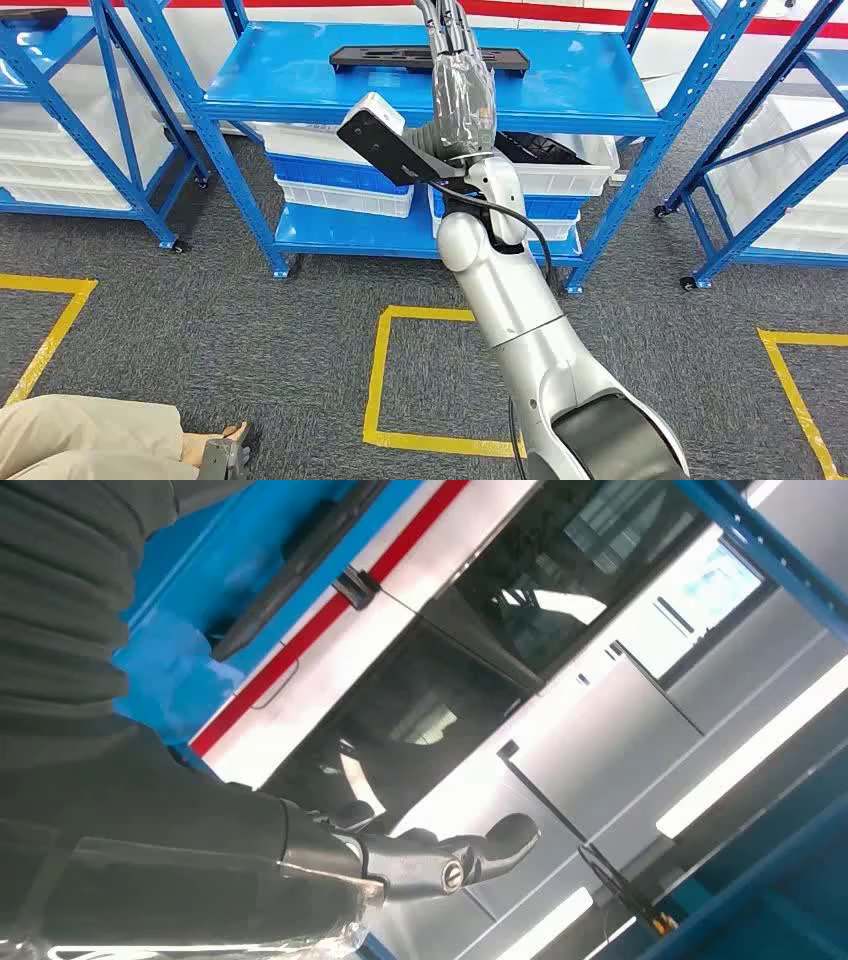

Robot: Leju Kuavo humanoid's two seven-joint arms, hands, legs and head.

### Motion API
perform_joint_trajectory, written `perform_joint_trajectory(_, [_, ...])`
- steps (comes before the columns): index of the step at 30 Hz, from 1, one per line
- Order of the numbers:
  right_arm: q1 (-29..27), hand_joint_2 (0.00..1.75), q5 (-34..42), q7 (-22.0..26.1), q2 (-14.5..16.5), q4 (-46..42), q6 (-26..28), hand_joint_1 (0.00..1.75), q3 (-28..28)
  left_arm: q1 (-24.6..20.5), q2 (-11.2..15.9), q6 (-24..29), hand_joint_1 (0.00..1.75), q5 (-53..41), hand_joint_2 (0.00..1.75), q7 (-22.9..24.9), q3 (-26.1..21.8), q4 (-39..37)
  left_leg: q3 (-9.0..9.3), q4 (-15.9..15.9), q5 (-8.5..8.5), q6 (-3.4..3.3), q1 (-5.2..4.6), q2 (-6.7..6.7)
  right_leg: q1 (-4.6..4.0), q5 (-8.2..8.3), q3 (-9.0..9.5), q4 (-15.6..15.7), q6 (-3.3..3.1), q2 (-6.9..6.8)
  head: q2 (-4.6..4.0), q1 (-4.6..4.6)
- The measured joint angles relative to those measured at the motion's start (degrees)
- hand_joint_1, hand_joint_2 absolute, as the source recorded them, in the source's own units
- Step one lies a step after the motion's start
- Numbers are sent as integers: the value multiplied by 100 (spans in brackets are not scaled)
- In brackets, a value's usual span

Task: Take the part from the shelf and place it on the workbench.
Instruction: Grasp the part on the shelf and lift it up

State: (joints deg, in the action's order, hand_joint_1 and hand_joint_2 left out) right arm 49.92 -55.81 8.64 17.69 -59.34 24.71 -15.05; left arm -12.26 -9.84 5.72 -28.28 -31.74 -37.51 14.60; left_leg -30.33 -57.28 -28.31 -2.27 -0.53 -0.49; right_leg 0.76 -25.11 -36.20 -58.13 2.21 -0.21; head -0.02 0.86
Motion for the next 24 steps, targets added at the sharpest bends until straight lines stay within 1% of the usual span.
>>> perform_joint_trajectory(2, [2,175,16,14,-11,4,8,0,12,-2,-1,15,0,0,0,6,0,0,-14,-12,-14,31,4,7,-10,36,17,5,-70,6,0,4])
perform_joint_trajectory(3, [7,175,30,30,-20,7,17,0,24,-5,-3,26,0,0,0,11,0,0,-16,-22,-30,60,8,12,-8,38,46,10,-139,16,1,7])
perform_joint_trajectory(4, [11,175,41,46,-24,7,24,0,35,-9,-3,34,0,0,0,16,0,0,-28,-72,-40,89,17,21,7,61,81,18,-178,25,1,11])
perform_joint_trajectory(5, [23,175,50,60,-23,8,34,0,44,-20,-4,41,0,0,0,20,0,0,-83,-206,-41,118,28,27,25,41,128,25,-221,30,1,21])
perform_joint_trajectory(6, [40,175,60,74,-20,10,47,0,47,-35,-5,46,0,0,0,24,0,-1,-210,-427,-56,152,44,32,43,15,185,31,-262,35,1,32])
perform_joint_trajectory(7, [56,175,72,83,-16,15,61,0,49,-48,-6,51,0,0,0,28,0,-1,-428,-763,-105,191,65,36,48,-21,236,37,-295,35,1,42])
perform_joint_trajectory(8, [68,175,88,89,-15,23,74,0,50,-57,-8,55,0,-1,0,33,0,-2,-689,-1134,-198,229,85,36,47,-63,281,37,-323,36,1,53])
perform_joint_trajectory(9, [73,175,105,94,-17,36,84,0,51,-56,-9,57,0,-2,0,38,0,-3,-951,-1447,-311,262,105,36,43,-106,324,37,-335,44,0,52])
perform_joint_trajectory(10, [72,175,121,100,-19,50,89,0,52,-52,-9,62,0,-3,0,42,0,-3,-1162,-1631,-391,285,117,36,40,-154,375,37,-335,54,1,54])
perform_joint_trajectory(11, [72,175,140,111,-21,64,93,0,53,-48,-8,67,0,-5,0,45,0,-4,-1279,-1625,-377,294,122,36,37,-203,435,37,-333,65,1,54])
perform_joint_trajectory(12, [76,175,167,133,-23,79,100,0,53,-47,-7,76,0,-14,0,46,0,-4,-1297,-1432,-242,288,124,36,35,-257,506,38,-327,75,1,55])
perform_joint_trajectory(13, [86,175,203,163,-23,94,113,0,53,-49,-3,89,0,-30,0,49,0,-4,-1226,-1075,17,264,122,37,33,-316,587,41,-318,80,1,56])
perform_joint_trajectory(14, [103,175,249,202,-25,113,132,0,54,-50,4,109,0,-49,0,52,0,-4,-1119,-661,357,226,114,37,30,-377,649,47,-307,82,0,54])
perform_joint_trajectory(15, [127,175,299,246,-29,143,158,0,55,-55,13,132,0,-68,0,63,0,-5,-1028,-341,577,183,92,43,20,-430,712,62,-288,88,0,50])
perform_joint_trajectory(16, [154,175,345,287,-35,174,183,0,55,-61,22,155,0,-86,0,74,1,-5,-950,-126,726,137,65,40,12,-477,753,83,-259,93,1,46])
perform_joint_trajectory(17, [177,175,389,326,-40,209,202,0,57,-65,30,180,0,-97,0,87,1,-5,-908,-30,771,88,40,36,-5,-493,787,81,-223,97,1,43])
perform_joint_trajectory(18, [198,175,419,359,-43,239,215,0,58,-70,35,199,0,-105,0,100,1,-6,-870,-19,708,44,21,36,-26,-487,829,79,-178,101,1,40])
perform_joint_trajectory(19, [218,175,442,381,-44,260,221,0,60,-71,38,216,0,-111,0,107,1,-7,-799,22,716,-1,27,28,-41,-482,822,31,-141,97,1,40])
perform_joint_trajectory(20, [238,175,458,399,-42,281,225,0,61,-72,40,233,0,-113,0,113,0,-8,-733,57,708,-42,38,29,-53,-458,774,-107,-109,95,1,39])
perform_joint_trajectory(21, [266,175,465,411,-41,298,229,0,60,-79,42,245,0,-116,0,116,0,-8,-665,78,691,-76,49,31,-57,-451,646,-331,-88,92,1,36])
perform_joint_trajectory(22, [290,175,475,418,-43,317,231,0,60,-89,45,258,0,-118,0,118,0,-8,-602,104,668,-109,60,28,-54,-493,416,-686,-82,90,2,34])
perform_joint_trajectory(23, [307,175,483,426,-48,338,232,0,59,-96,47,271,0,-122,0,119,0,-7,-553,122,630,-136,58,24,-45,-588,139,-1093,-90,90,2,31])
perform_joint_trajectory(24, [317,175,496,432,-55,364,232,0,59,-98,49,286,0,-129,0,124,0,-7,-498,140,585,-155,61,17,-37,-746,-155,-1472,-108,90,2,28])
